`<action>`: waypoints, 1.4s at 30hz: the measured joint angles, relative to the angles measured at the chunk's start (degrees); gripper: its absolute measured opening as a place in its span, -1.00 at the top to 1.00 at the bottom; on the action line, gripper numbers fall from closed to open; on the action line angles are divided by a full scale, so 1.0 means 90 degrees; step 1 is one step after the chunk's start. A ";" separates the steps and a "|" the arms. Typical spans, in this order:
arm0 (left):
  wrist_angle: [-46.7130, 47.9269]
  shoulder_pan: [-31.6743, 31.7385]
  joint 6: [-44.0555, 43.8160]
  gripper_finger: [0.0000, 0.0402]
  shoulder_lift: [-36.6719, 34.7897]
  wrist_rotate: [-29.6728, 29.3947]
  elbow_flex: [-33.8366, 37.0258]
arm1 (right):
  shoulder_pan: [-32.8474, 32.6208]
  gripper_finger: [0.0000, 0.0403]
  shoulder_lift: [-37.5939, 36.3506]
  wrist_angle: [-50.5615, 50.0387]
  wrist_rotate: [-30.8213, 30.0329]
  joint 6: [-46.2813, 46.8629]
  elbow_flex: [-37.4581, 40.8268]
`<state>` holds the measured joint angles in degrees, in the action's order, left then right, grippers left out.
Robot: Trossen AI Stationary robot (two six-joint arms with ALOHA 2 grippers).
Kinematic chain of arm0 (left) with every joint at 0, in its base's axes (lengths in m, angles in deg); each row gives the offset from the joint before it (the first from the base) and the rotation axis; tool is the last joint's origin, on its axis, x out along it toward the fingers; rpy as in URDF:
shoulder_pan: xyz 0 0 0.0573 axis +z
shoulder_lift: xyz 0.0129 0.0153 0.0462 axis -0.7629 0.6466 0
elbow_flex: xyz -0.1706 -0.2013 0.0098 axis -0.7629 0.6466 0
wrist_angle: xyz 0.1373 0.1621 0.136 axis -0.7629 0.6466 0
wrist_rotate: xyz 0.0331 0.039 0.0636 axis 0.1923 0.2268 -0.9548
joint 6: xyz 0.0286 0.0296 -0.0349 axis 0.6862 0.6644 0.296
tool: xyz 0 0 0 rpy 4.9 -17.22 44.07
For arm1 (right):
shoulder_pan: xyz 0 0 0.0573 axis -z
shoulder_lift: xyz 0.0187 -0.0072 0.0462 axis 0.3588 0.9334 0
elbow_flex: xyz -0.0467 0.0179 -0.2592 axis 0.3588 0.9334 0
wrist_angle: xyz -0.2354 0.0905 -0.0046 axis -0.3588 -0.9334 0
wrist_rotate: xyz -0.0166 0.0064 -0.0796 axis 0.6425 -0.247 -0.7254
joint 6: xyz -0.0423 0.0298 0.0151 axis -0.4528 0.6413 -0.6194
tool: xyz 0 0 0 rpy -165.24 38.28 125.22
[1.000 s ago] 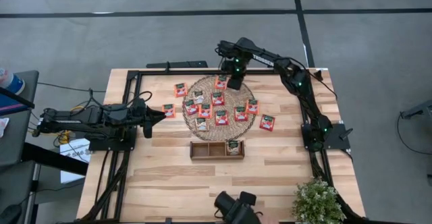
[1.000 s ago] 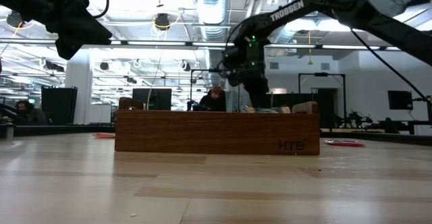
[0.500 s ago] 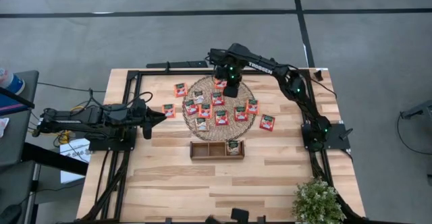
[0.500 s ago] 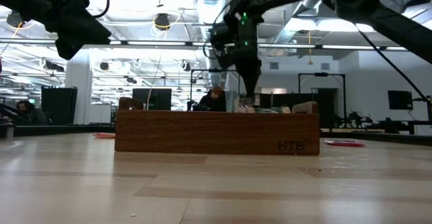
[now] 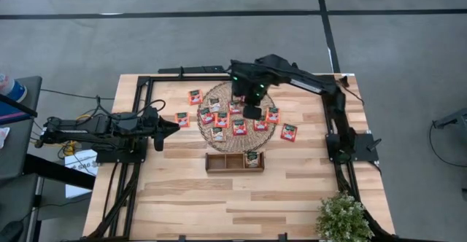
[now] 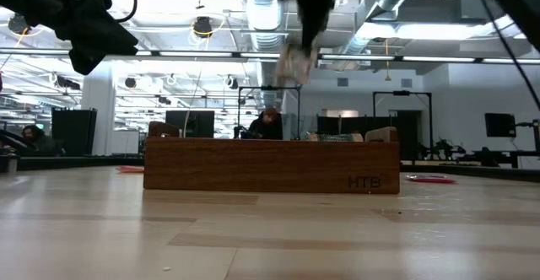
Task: Pick & Place Tea
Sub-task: Put the gold tea bag into the right section of the wooden organizer
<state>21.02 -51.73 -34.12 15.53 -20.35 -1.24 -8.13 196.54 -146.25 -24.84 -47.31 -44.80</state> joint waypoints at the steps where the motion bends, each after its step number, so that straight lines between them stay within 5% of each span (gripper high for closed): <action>1: 0.0000 0.0001 0.0000 0.62 0.0001 0.0000 0.0000 | -0.0132 1.00 -0.0144 0.0000 0.0007 0.0063 0.0000; 11: 0.0000 0.0001 0.0000 0.62 -0.0001 0.0000 0.0000 | -0.1531 1.00 -0.0838 0.0005 0.0334 0.0968 0.0088; 18: 0.0000 0.0001 0.0000 0.62 -0.0001 0.0000 0.0000 | -0.2188 1.00 -0.0869 -0.0007 0.0694 0.1481 0.1054; 33: -0.0005 0.0001 -0.0002 0.62 0.0000 0.0000 0.0000 | -0.2421 1.00 -0.0832 0.0021 0.0689 0.1569 0.2761; 42: -0.0007 0.0001 -0.0059 0.62 0.0001 0.0000 0.0000 | -0.2379 1.00 -0.0830 0.0261 0.0560 0.1483 0.2854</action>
<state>20.95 -51.72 -34.65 15.54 -20.35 -1.24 -29.54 189.08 -143.90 -19.79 -33.97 -19.11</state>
